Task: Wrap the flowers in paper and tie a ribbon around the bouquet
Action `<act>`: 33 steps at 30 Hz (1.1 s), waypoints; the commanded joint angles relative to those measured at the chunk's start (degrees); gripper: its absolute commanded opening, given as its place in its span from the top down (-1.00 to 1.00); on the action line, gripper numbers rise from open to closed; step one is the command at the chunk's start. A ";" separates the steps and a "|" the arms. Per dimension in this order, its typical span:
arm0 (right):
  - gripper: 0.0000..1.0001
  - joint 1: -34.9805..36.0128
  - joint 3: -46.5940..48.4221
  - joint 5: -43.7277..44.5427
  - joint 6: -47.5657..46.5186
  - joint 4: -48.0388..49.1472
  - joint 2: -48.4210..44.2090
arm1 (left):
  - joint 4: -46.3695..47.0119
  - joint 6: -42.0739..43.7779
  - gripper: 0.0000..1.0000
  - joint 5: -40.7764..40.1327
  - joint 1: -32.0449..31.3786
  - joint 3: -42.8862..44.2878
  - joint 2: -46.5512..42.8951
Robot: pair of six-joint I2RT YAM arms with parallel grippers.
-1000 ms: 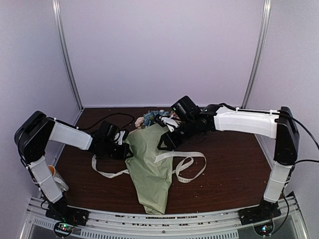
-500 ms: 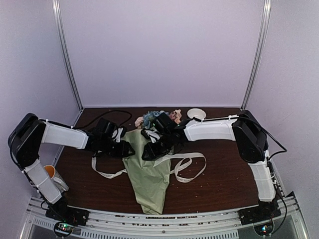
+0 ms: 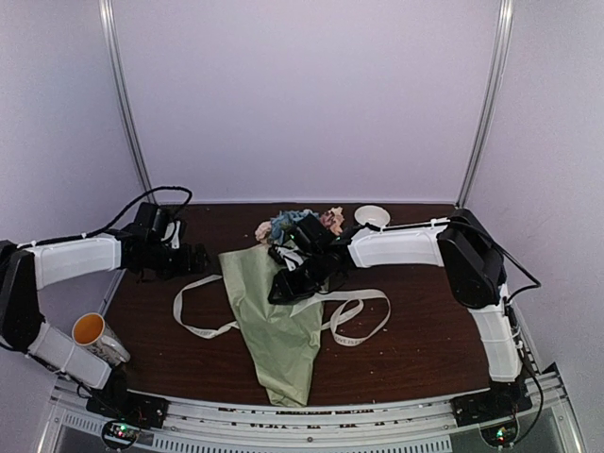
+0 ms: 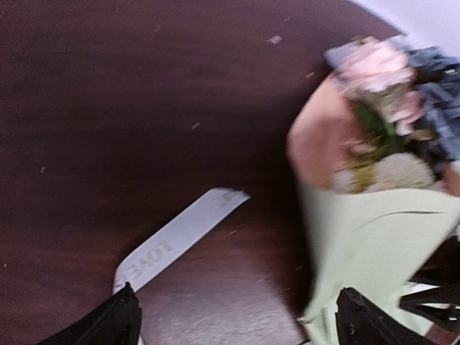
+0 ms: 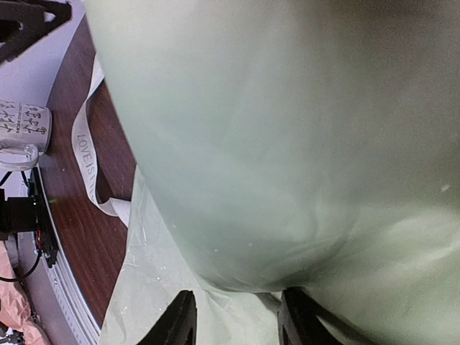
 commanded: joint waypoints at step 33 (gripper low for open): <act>0.23 0.42 1.27 -0.60 1.06 -0.35 2.80 | -21.75 12.69 0.18 -16.27 -1.06 5.65 -16.42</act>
